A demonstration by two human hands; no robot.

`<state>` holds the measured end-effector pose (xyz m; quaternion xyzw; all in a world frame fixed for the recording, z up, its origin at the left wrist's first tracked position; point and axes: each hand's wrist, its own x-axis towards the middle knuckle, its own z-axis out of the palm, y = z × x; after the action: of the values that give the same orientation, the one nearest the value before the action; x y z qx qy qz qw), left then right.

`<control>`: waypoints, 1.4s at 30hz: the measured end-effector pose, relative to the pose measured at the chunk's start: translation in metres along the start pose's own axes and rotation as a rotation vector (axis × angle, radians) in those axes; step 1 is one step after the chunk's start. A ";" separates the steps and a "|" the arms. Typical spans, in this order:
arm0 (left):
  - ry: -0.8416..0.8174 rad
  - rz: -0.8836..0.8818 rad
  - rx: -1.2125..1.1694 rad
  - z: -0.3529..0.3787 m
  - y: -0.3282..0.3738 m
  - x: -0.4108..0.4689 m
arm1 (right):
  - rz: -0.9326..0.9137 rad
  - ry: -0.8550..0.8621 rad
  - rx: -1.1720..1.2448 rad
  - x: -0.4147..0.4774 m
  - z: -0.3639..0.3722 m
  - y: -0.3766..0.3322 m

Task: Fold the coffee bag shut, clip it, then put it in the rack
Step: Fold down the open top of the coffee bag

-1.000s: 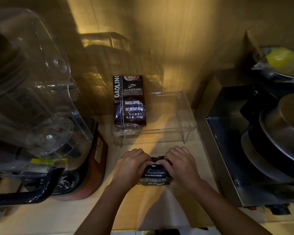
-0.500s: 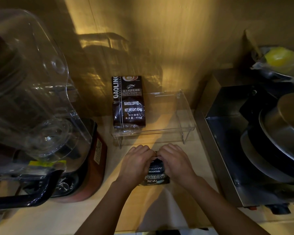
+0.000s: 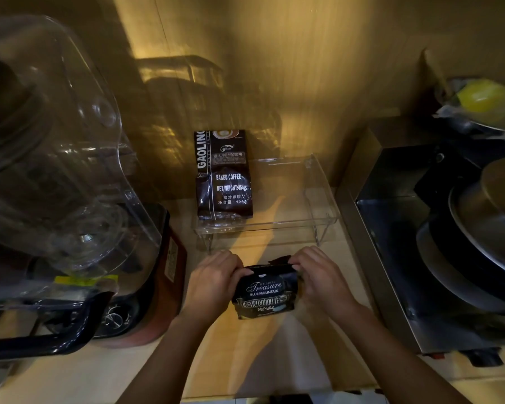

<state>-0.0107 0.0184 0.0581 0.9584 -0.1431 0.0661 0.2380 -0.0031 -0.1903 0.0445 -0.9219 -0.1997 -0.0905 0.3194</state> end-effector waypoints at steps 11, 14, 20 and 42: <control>-0.064 0.218 0.123 0.022 0.049 0.020 | -0.027 0.022 -0.030 0.006 -0.003 -0.010; -0.041 0.238 0.084 0.027 0.049 0.023 | -0.021 0.006 -0.048 0.005 -0.007 -0.005; 0.002 0.289 0.111 0.023 0.034 0.025 | -0.023 0.024 -0.041 0.004 -0.006 -0.006; -0.062 0.086 -0.146 -0.001 -0.016 0.012 | 0.070 0.001 -0.051 0.011 -0.003 0.017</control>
<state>0.0050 0.0296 0.0544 0.9330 -0.1960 0.0361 0.2998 0.0138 -0.2010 0.0407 -0.9361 -0.1648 -0.0845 0.2989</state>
